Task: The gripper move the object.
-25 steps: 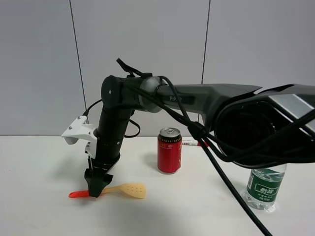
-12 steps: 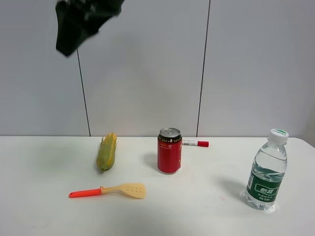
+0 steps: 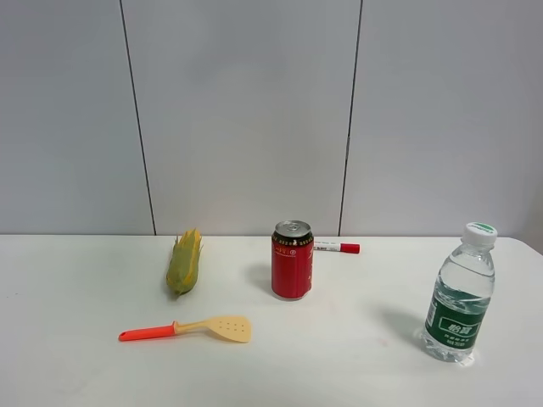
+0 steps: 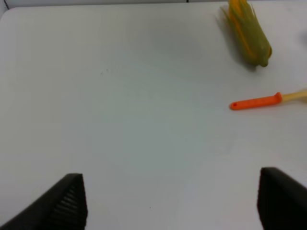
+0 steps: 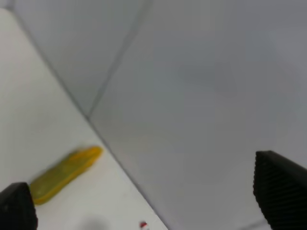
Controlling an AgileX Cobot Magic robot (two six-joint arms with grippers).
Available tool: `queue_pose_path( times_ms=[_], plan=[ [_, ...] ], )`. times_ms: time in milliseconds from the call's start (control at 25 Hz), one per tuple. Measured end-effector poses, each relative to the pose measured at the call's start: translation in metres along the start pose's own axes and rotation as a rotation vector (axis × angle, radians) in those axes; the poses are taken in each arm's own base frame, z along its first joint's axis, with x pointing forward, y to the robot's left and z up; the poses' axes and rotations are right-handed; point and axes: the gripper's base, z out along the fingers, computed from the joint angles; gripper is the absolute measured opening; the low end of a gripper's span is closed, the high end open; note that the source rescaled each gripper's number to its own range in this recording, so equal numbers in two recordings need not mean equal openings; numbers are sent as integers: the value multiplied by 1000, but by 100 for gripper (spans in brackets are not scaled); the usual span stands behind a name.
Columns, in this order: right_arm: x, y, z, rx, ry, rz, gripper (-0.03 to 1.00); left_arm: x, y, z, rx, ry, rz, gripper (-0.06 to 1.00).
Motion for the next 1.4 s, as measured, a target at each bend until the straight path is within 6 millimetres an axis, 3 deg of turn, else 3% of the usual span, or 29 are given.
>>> queue_pose_path(
  times_ms=[200,320,400,600,760,1040,1240,1400],
  plan=[
    [2,-18,-34,138,-6,139,100,0,0,0,0,0,0,100],
    [4,-22,-39,174,0,178,100,0,0,0,0,0,1,100],
    [17,-18,-35,187,73,201,100,0,0,0,0,0,1,100],
    [77,8,-6,83,334,240,100,0,0,0,0,0,1,100],
    [129,22,-11,57,404,284,100,0,0,0,0,0,1,100],
    [204,43,-56,94,418,360,100,0,0,0,0,0,0,100],
    [246,50,-103,213,427,470,100,0,0,0,0,0,0,100],
    [274,70,-137,308,406,530,100,0,0,0,0,0,1,100]
  ],
)
